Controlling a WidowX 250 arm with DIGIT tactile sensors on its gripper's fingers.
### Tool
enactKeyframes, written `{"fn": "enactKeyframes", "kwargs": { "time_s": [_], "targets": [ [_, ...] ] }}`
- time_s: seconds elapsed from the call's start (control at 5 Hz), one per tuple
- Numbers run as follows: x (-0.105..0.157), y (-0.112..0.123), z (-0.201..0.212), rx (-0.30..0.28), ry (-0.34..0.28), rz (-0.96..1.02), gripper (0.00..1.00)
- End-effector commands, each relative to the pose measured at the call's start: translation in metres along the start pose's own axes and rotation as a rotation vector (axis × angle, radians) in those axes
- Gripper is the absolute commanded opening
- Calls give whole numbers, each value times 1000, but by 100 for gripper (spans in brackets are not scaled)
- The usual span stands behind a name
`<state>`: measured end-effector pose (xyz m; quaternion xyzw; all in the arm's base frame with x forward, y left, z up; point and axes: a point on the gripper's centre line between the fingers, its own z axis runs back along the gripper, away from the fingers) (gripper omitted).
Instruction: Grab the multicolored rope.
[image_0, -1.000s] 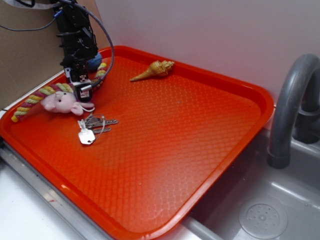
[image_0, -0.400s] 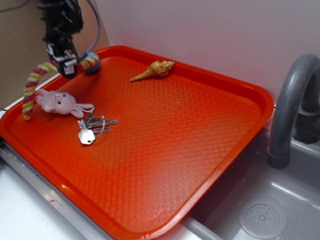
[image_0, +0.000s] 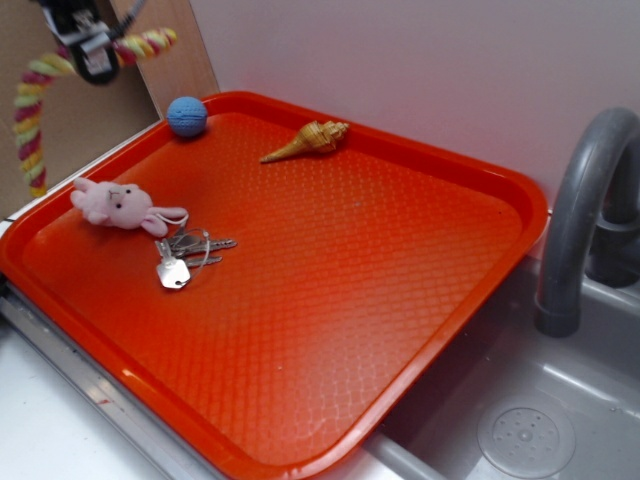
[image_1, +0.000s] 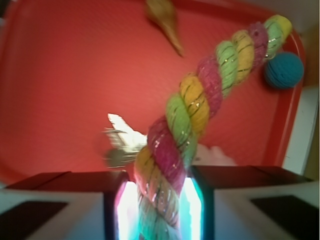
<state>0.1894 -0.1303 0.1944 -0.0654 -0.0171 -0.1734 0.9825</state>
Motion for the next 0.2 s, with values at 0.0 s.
{"fn": "enactKeyframes", "kwargs": {
  "time_s": [0.0],
  "targets": [
    [-17,-20,45,-117,-153,28,0]
  ]
}}
